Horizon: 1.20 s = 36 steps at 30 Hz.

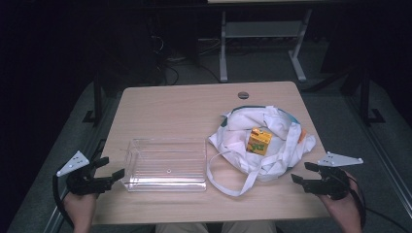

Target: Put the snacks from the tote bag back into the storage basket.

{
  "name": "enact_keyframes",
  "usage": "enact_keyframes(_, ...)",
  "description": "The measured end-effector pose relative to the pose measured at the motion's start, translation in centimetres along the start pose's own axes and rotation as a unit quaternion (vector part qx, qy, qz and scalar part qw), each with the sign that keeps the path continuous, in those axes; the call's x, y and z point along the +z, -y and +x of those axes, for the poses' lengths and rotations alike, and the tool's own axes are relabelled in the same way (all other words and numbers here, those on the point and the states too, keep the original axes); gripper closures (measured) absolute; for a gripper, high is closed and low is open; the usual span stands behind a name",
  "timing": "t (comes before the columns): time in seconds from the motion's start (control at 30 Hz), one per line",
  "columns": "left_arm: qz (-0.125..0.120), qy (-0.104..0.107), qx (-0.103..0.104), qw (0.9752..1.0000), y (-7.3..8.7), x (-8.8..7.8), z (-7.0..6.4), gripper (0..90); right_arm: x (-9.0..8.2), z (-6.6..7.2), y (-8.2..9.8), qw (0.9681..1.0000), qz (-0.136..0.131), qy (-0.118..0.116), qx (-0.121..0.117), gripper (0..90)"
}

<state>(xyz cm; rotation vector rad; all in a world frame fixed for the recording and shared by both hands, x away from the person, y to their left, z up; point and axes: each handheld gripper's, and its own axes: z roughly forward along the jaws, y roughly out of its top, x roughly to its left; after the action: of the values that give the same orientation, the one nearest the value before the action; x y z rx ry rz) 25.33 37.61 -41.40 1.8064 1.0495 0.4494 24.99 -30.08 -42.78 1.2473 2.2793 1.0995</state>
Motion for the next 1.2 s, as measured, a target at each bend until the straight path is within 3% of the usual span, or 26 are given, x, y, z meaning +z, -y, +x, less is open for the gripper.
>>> enact_keyframes(0.13, 0.000, 0.002, 0.002, 1.0000, 0.0, 0.0, 0.0, 12.8, -0.1, 0.1, -0.2, 1.0000, -0.002, 0.000, -0.003, 28.8)
enact_keyframes(0.23, 0.000, -0.001, 0.001, 1.0000, 0.0, 0.0, -0.1, 12.8, -0.1, 0.0, -0.6, 0.9999, 0.000, -0.015, -0.004, 27.5)
enact_keyframes(0.3, -0.001, -0.002, 0.001, 1.0000, 0.0, -0.1, -0.2, 12.8, -0.1, 0.2, -1.1, 0.9999, 0.007, -0.008, -0.012, 27.4)
enact_keyframes(0.7, 0.000, 0.002, -0.001, 1.0000, 0.0, -0.1, -0.1, 12.8, -0.2, -0.1, -5.1, 0.9988, 0.022, -0.018, -0.038, 26.9)
enact_keyframes(1.2, -0.001, 0.001, -0.009, 1.0000, 0.1, -0.1, 0.0, 12.8, 0.1, -0.5, -8.2, 0.9966, 0.044, -0.018, -0.068, 27.2)
